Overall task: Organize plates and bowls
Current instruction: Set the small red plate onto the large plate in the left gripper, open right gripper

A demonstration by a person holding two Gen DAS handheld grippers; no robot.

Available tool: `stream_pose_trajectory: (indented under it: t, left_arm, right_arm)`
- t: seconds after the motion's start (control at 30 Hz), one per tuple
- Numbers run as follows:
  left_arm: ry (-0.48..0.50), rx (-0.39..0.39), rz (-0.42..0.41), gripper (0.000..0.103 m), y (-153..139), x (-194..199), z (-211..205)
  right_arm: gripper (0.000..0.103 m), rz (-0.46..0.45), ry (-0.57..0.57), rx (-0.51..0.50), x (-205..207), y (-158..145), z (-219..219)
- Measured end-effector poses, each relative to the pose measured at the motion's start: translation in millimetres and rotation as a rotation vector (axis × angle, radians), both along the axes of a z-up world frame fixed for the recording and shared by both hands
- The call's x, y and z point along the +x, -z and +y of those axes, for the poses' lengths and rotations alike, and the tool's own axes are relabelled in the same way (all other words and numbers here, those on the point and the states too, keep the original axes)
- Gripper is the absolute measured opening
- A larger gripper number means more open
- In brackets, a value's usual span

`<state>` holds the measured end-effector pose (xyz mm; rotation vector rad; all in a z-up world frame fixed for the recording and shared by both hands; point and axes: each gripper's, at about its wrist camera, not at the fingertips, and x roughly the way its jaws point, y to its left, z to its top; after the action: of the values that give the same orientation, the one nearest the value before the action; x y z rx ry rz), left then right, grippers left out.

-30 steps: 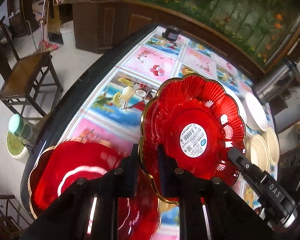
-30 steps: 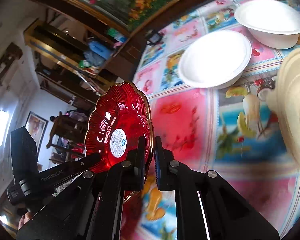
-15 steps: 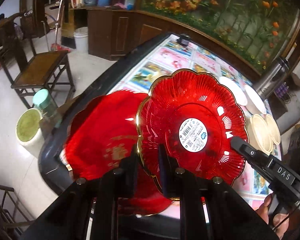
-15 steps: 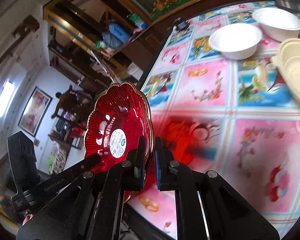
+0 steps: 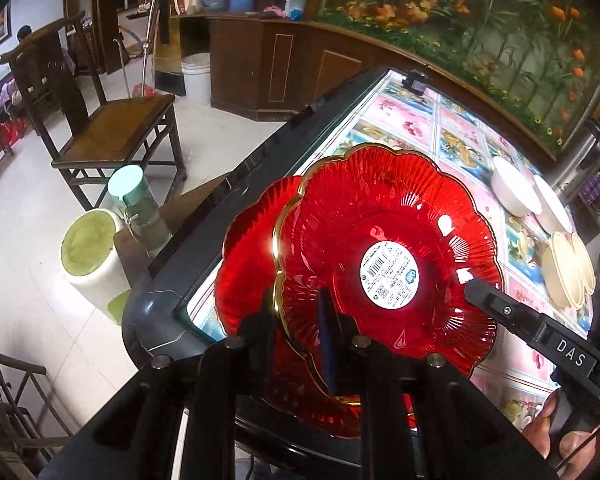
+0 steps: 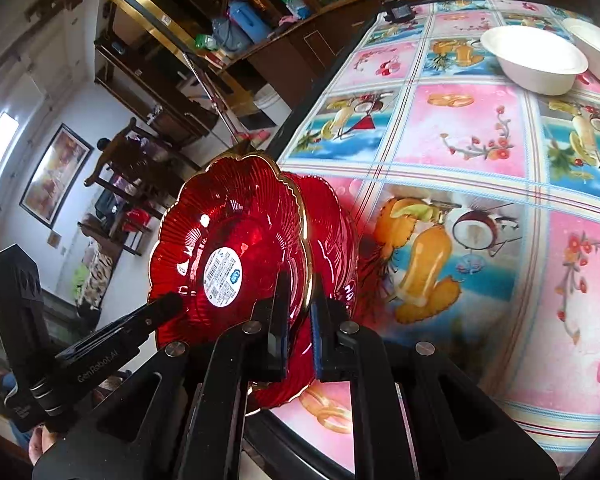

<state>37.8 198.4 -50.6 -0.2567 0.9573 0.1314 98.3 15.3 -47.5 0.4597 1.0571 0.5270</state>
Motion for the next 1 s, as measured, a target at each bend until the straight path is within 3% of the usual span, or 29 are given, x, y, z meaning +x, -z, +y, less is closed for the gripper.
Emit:
stream_pose_trajectory:
  t: [0.33,0.63,1.0]
  left_arm:
    - [-0.010,0.059,-0.003,0.022,7,-2,2]
    - [-0.023,0.220,-0.031,0.022,7,0,-3]
    - [-0.024,0.241,-0.020,0.022,11,1,-3]
  right_arm:
    - [0.009,-0.027,-0.007,-0.086,1,2,15]
    - [0.012,-0.128,-0.017,-0.252,-5,0,36]
    - [0.014,-0.164,-0.054,-0.338,-7,-5,43]
